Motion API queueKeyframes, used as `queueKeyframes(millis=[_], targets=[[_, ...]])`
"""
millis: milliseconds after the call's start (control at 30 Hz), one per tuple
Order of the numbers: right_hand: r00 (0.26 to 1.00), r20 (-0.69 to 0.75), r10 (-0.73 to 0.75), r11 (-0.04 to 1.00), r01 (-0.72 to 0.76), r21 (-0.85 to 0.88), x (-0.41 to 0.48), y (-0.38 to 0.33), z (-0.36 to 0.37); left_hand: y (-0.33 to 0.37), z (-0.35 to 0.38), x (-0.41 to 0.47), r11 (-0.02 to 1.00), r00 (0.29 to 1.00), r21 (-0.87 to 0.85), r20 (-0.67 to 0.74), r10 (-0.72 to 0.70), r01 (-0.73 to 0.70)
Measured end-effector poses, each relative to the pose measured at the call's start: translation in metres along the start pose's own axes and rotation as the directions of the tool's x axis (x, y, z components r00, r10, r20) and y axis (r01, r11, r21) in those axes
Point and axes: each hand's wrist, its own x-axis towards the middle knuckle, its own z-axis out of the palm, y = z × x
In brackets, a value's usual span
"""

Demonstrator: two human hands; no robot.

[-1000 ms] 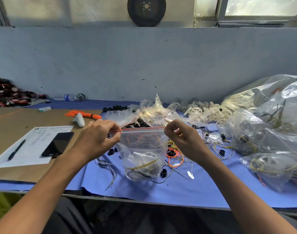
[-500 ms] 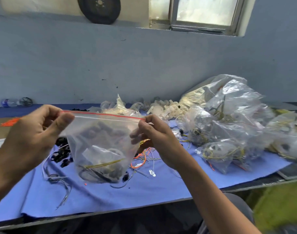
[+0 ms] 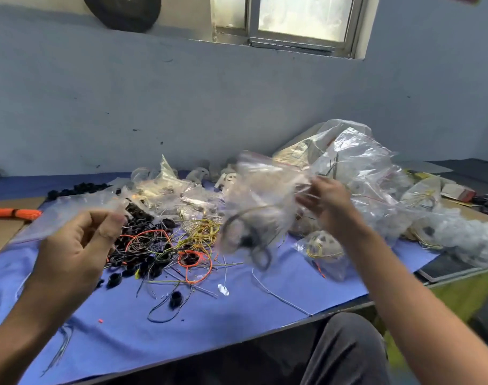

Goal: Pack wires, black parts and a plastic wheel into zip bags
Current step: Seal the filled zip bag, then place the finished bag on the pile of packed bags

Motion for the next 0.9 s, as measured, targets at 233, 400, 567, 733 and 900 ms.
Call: queueKeyframes(millis=[233,400,567,733,900], targets=[[0.890,-0.410,-0.201,0.778,-0.110,-0.619,0.052,0.060,-0.079,-0.069,0.005,-0.045,0.956,0.959,0.167,0.113,-0.262,0.241],[0.977,0.039,-0.208,0.759,0.186,-0.623,0.008,0.139,-0.004,-0.111,0.008,-0.043,0.914,0.940,0.295,0.110,-0.323,0.280],[0.964,0.240,-0.116,0.762,0.241,-0.600,-0.013,0.205,0.044,-0.149,-0.011,-0.011,0.850,0.931,0.442,0.080,-0.357,0.288],[0.982,0.182,-0.047,0.776,0.151,-0.612,-0.009,0.219,0.046,-0.197,-0.040,0.062,0.703,0.934,0.654,-0.013,-0.358,0.279],[0.971,0.239,-0.011,0.630,0.192,-0.753,-0.017,0.219,0.051,-0.249,-0.047,0.134,0.433,0.914,0.884,0.016,-0.406,0.177]])
